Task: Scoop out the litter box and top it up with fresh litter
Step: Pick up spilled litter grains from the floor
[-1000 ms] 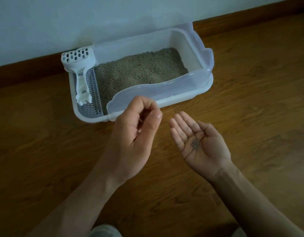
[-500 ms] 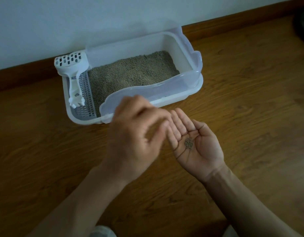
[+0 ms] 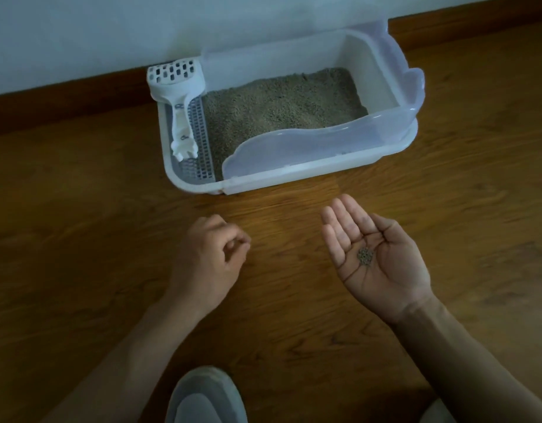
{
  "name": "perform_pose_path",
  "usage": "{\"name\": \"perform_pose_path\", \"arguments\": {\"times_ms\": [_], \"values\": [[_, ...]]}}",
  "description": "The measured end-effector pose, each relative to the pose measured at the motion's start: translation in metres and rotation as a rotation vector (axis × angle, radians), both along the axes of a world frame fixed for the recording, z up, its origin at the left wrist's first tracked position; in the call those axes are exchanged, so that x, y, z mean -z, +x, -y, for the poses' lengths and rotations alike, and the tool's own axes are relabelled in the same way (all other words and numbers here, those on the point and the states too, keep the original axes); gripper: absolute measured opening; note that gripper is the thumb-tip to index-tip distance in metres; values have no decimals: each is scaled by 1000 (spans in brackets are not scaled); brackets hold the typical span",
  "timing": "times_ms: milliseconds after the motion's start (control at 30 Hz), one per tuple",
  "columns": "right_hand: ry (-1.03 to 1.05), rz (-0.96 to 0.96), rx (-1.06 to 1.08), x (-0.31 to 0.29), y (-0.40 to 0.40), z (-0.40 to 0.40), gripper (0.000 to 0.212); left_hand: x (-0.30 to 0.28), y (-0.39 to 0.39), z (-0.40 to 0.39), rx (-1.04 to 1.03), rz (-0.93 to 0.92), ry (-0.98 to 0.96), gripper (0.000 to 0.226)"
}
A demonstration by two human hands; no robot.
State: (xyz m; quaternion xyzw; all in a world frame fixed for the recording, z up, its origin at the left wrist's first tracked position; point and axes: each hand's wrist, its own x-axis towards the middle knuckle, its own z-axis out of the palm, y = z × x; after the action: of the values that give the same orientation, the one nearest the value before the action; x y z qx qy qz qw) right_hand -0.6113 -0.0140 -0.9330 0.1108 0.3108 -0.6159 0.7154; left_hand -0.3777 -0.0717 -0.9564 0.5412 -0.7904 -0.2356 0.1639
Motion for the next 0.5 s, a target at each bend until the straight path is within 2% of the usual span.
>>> {"name": "perform_pose_path", "arguments": {"times_ms": [200,400,500], "values": [[35,-5,-12,4,6,0,46,42,-3,-12,85,84,11,6],[81,-42,45,2,3,-1,43,56,-14,-10,151,77,-26,12],[108,-49,43,2,3,-3,43,58,-18,-8,193,116,-76,8]]}}
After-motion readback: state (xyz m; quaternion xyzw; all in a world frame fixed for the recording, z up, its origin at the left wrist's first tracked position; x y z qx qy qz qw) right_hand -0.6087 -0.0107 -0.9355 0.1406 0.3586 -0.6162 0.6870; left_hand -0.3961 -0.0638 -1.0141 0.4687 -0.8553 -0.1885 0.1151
